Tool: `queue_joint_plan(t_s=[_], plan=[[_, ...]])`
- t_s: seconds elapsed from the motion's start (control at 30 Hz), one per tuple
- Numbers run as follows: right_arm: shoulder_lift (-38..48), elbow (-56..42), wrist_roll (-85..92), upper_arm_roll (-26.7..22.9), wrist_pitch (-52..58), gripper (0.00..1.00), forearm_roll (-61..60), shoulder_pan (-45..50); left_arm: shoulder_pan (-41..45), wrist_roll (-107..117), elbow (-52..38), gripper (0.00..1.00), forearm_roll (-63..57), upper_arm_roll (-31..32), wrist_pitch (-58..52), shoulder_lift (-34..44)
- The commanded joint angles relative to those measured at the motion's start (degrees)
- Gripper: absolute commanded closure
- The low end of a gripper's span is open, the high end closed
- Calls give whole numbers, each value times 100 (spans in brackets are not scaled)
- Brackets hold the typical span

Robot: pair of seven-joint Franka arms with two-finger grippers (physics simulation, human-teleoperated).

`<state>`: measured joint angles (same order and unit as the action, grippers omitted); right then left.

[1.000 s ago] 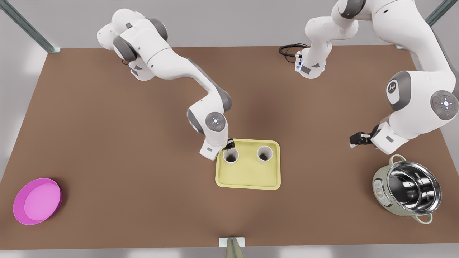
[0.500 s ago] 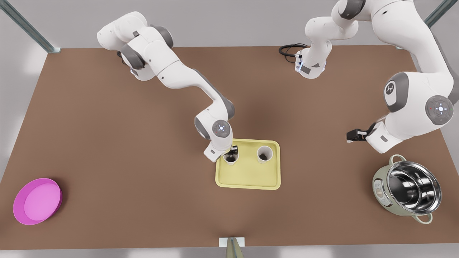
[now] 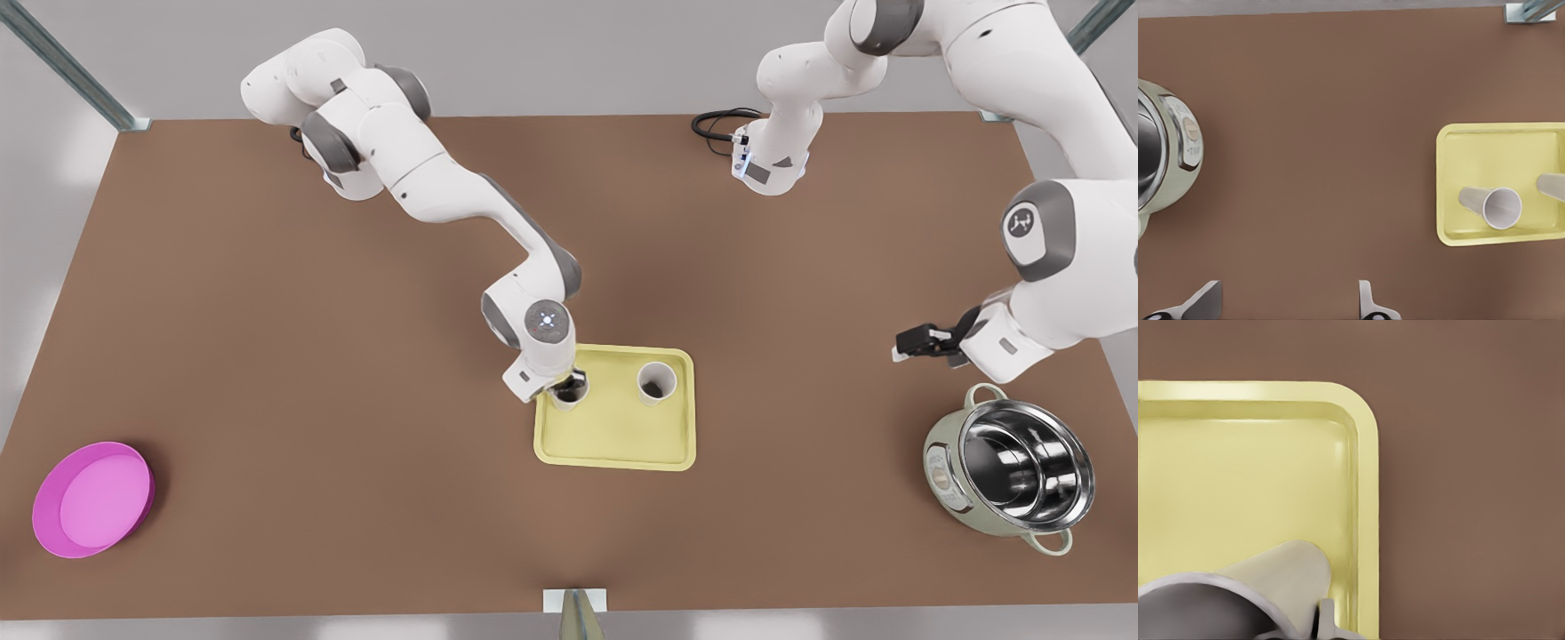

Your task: Use the left arm to pick up the white IKEA cup from the tray and place it on the middle-left position; use the right arm to pick up the white IKEA cup from the tray and place it on the middle-right position

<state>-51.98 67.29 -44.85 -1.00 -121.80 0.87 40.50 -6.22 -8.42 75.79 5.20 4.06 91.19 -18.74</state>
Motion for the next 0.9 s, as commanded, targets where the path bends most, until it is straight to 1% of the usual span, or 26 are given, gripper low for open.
queue_joint_plan(t_s=[0.0, 0.03, 0.13, 0.2, 0.23, 0.3, 0.33, 0.4, 0.5, 0.63, 0.87], plan=[[188, -6, -472, 47, 174, 80, -52, -156, 15, -415, -3, 0, -10, 7, 259, 2], [381, -6, -358, 109, 367, 80, -96, -358, 15, -415, -3, 0, -19, 7, 268, 11], [1023, -6, 1056, 926, 1105, 83, -78, -1773, 15, -415, -11, 0, -19, 7, 277, 11], [1181, 3, 2488, 926, 1413, 82, -17, -2257, -2, -406, -3, 0, -19, 7, 479, 2], [1181, 12, 3472, 952, 1413, 82, -17, -2714, -11, -406, -3, 0, -10, 7, 488, 2], [1181, 29, 4853, 952, 1413, 82, 423, -3276, 24, -380, 6, 0, -10, 7, 514, -15], [1172, 38, 5538, 952, 1413, 82, 431, -3558, 24, -380, 6, 0, -10, 7, 523, -24], [1111, 56, 6418, 952, 1396, 82, 440, -3945, 24, -380, 6, 0, -10, 7, 523, -24], [944, 47, 7034, 944, 1282, 82, 449, -4261, 77, -380, 6, 0, -19, 7, 523, -24], [592, 64, 7912, 917, 587, 82, 431, -4639, 77, -380, 6, 0, -19, 7, 540, -33], [267, 64, 7965, 917, 420, 80, 423, -4718, 68, -380, 41, 0, -10, 7, 663, -68]])
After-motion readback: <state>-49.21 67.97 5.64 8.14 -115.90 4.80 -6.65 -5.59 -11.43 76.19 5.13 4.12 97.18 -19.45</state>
